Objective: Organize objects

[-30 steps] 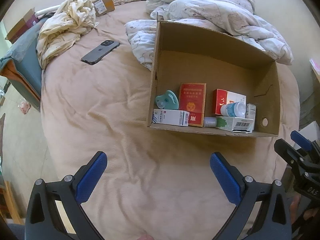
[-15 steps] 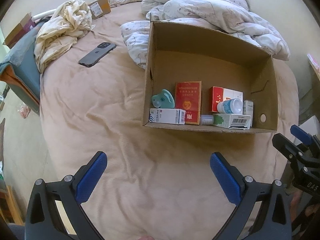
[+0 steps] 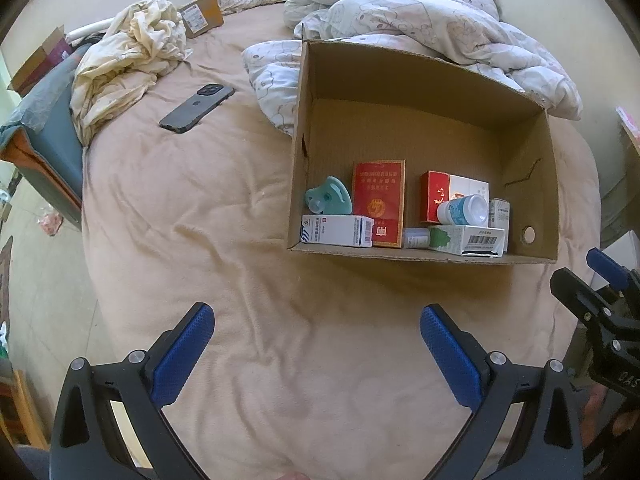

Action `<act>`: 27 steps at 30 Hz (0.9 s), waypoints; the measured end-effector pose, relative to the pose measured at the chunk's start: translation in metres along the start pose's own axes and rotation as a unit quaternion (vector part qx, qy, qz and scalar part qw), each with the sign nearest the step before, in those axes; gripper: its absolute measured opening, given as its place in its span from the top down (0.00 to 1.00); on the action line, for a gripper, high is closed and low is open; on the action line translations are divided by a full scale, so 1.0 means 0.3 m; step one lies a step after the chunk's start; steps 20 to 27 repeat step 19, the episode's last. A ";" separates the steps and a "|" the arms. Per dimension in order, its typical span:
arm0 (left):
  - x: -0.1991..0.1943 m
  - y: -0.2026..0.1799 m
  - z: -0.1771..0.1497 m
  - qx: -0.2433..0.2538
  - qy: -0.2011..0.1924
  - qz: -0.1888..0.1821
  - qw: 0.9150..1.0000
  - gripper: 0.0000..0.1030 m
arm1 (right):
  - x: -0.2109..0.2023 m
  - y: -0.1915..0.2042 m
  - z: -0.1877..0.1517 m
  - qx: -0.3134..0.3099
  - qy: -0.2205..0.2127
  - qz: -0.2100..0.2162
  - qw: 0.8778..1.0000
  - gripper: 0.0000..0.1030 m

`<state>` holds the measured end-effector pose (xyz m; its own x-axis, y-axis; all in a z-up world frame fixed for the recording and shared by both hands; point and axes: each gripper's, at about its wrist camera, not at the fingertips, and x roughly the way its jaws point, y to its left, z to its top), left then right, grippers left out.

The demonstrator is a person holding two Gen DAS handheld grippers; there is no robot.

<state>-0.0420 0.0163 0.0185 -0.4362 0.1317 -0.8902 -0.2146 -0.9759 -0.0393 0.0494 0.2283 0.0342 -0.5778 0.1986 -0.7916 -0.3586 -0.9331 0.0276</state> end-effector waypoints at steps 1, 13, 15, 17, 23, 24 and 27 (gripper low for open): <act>0.000 -0.001 -0.001 -0.001 0.000 0.000 1.000 0.00 | 0.000 0.000 0.000 0.000 -0.001 0.002 1.000 0.00; 0.002 -0.006 -0.004 0.000 0.002 0.002 1.000 0.00 | -0.011 0.013 -0.006 -0.005 -0.007 0.005 1.000 0.00; -0.003 -0.004 -0.003 -0.002 -0.002 0.001 1.000 0.00 | -0.016 0.008 -0.004 0.001 -0.008 0.014 1.000 0.00; -0.007 -0.009 -0.003 -0.003 -0.005 -0.005 1.000 0.00 | -0.017 0.003 -0.001 0.007 -0.008 0.011 1.000 0.00; -0.002 -0.014 -0.004 0.000 -0.002 0.000 1.000 0.00 | -0.014 -0.004 0.001 0.015 -0.005 0.017 1.000 0.00; -0.002 -0.014 -0.004 0.000 -0.002 0.000 1.000 0.00 | -0.014 -0.004 0.001 0.015 -0.005 0.017 1.000 0.00; -0.002 -0.014 -0.004 0.000 -0.002 0.000 1.000 0.00 | -0.014 -0.004 0.001 0.015 -0.005 0.017 1.000 0.00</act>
